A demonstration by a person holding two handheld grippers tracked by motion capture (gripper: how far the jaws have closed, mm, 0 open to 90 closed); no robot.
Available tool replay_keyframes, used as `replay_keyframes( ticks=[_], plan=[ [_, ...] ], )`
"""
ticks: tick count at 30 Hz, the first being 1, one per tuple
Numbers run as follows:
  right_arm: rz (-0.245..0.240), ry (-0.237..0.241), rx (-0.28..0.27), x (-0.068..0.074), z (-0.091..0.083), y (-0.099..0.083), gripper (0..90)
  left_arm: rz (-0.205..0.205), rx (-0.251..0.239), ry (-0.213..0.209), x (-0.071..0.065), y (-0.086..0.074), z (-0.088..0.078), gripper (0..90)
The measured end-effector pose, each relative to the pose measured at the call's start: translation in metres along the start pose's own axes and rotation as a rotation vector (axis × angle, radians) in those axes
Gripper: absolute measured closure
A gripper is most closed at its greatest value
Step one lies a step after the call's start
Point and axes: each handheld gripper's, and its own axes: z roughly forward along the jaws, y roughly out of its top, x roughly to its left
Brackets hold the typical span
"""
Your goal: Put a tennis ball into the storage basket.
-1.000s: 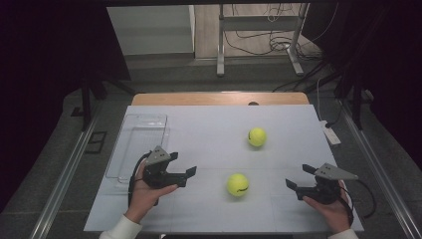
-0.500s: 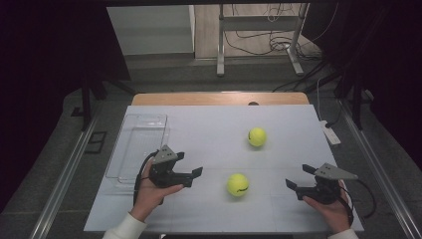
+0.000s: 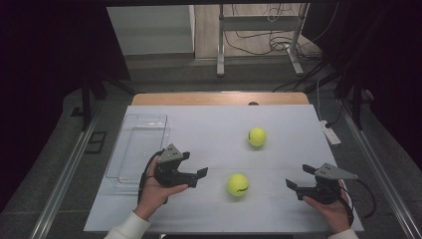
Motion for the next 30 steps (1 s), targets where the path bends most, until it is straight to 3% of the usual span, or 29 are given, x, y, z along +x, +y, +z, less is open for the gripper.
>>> replay_keyframes(
  ticks=[20, 30],
  plan=[
    [0.002, -0.002, 0.0, 0.0, 0.0, -0.001, 14.6, 0.071, 0.031, -0.041, -0.016, 0.01, 0.012, 12.6],
    [0.001, -0.001, 0.001, 0.0, 0.0, -0.001, 14.7, 0.071, 0.032, -0.058, -0.018, 0.013, 0.014, 10.9]
  ],
)
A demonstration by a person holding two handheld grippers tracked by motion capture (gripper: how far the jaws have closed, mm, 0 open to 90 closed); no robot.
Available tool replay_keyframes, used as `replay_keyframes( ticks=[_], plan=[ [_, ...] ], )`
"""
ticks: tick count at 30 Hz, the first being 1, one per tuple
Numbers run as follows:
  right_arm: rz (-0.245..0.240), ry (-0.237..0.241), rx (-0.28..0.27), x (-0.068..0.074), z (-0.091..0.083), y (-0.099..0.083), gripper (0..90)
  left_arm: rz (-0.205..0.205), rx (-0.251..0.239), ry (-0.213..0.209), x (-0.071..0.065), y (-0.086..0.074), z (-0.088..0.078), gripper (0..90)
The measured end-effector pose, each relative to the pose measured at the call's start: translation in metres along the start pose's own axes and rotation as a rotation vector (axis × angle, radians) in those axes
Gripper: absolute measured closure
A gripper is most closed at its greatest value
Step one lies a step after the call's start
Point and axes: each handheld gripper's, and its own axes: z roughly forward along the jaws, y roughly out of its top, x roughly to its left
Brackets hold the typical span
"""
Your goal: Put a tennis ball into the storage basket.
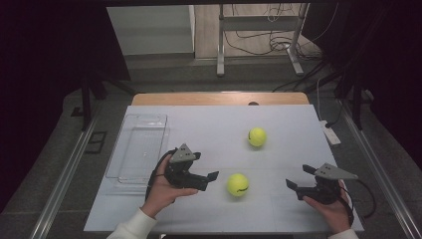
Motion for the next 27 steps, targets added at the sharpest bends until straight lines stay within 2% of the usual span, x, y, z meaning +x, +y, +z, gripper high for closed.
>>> replay_keyframes(
  ticks=[14, 27],
  plan=[
    [-0.001, 0.0, 0.001, 0.0, 0.0, 0.0, 14.7, 0.019, 0.013, -0.027, -0.005, 0.004, 0.005, 11.4],
    [0.0, 0.0, 0.004, 0.0, 0.001, 0.0, 14.7, 0.048, 0.056, -0.074, -0.014, 0.007, 0.019, 11.2]
  ],
)
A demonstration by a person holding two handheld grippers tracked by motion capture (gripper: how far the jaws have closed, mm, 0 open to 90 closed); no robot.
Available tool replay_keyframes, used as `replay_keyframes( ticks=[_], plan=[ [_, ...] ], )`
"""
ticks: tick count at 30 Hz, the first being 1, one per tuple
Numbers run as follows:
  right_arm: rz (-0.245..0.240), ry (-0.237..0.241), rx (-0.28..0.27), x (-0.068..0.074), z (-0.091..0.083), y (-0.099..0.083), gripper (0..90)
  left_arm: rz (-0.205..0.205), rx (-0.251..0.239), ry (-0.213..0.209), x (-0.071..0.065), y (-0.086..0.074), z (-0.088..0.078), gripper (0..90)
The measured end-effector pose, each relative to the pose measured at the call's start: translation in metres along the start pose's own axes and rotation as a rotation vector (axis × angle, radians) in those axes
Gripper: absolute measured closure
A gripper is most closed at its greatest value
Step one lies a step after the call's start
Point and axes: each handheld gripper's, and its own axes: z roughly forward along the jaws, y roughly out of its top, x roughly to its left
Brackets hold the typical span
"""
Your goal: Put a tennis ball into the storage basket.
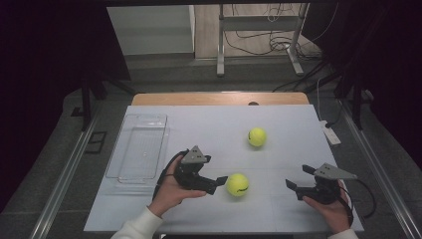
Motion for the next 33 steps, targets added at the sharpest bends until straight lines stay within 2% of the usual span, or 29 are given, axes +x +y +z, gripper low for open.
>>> replay_keyframes(
  ticks=[8, 33],
  plan=[
    [0.004, -0.002, 0.002, -0.001, 0.0, 0.0, 14.7, 0.023, 0.035, -0.029, -0.005, 0.001, 0.012, 11.2],
    [0.004, 0.001, 0.003, -0.001, 0.001, -0.001, 14.7, 0.027, 0.11, -0.065, -0.009, 0.002, 0.037, 9.4]
  ],
)
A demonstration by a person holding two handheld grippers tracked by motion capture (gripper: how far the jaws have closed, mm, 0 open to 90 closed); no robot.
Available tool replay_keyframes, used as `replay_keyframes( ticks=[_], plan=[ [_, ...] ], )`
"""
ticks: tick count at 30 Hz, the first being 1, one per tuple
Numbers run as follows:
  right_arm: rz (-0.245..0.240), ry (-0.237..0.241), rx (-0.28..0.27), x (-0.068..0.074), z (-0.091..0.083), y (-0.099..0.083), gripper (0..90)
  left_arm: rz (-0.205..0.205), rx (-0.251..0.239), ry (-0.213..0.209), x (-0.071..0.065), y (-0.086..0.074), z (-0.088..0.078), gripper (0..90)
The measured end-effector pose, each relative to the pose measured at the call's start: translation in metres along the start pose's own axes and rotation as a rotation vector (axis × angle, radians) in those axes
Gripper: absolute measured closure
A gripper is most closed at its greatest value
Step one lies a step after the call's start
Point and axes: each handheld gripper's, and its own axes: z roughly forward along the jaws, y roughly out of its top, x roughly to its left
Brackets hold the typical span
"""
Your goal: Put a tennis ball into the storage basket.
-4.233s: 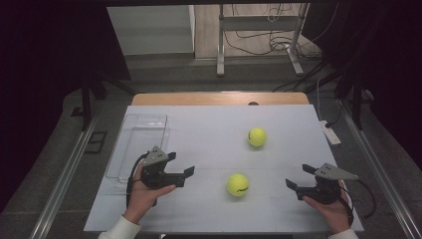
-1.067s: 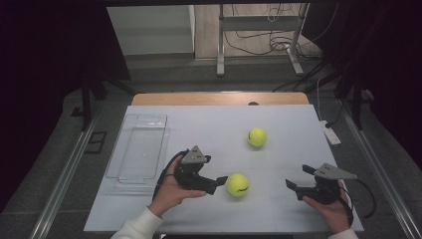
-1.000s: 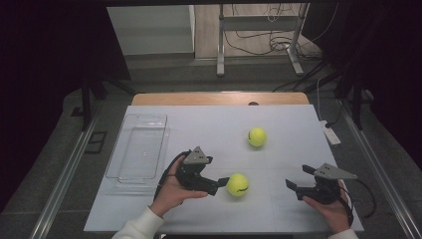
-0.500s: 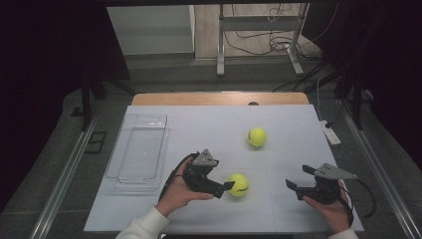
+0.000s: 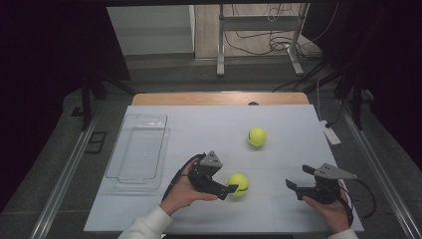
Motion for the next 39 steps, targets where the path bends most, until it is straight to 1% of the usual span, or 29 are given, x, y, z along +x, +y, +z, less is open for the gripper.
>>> replay_keyframes(
  ticks=[2, 7, 9, 13, 17, 20, 28, 35, 39],
  plan=[
    [0.002, 0.002, 0.0, 0.0, 0.0, 0.0, 14.7, -0.001, 0.005, 0.005, 0.0, 0.0, 0.002, 9.0],
    [0.0, -0.001, 0.001, 0.0, 0.0, 0.0, 14.7, -0.001, 0.014, 0.001, -0.001, 0.002, 0.006, 8.9],
    [0.001, 0.0, 0.0, 0.0, 0.0, 0.0, 14.7, 0.004, 0.028, 0.002, -0.002, 0.003, 0.009, 8.4],
    [0.001, 0.0, 0.0, 0.0, 0.0, 0.0, 14.7, 0.023, 0.056, 0.02, -0.004, 0.004, 0.017, 7.7],
    [0.001, 0.001, 0.0, 0.0, 0.0, 0.0, 14.7, 0.03, 0.075, 0.028, -0.006, 0.005, 0.023, 7.2],
    [0.0, 0.001, 0.001, 0.0, 0.0, 0.0, 14.7, 0.03, 0.078, 0.031, -0.006, 0.005, 0.026, 7.0],
    [0.0, 0.001, 0.002, -0.001, 0.0, 0.0, 14.7, 0.04, 0.113, 0.032, -0.008, 0.005, 0.036, 6.3],
    [-0.001, -0.003, 0.002, 0.0, 0.0, 0.0, 14.7, 0.046, 0.127, 0.04, -0.009, 0.004, 0.042, 5.8],
    [-0.001, -0.002, 0.003, -0.001, 0.0, 0.0, 14.7, 0.04, 0.137, 0.039, -0.008, 0.003, 0.045, 5.8]
  ],
)
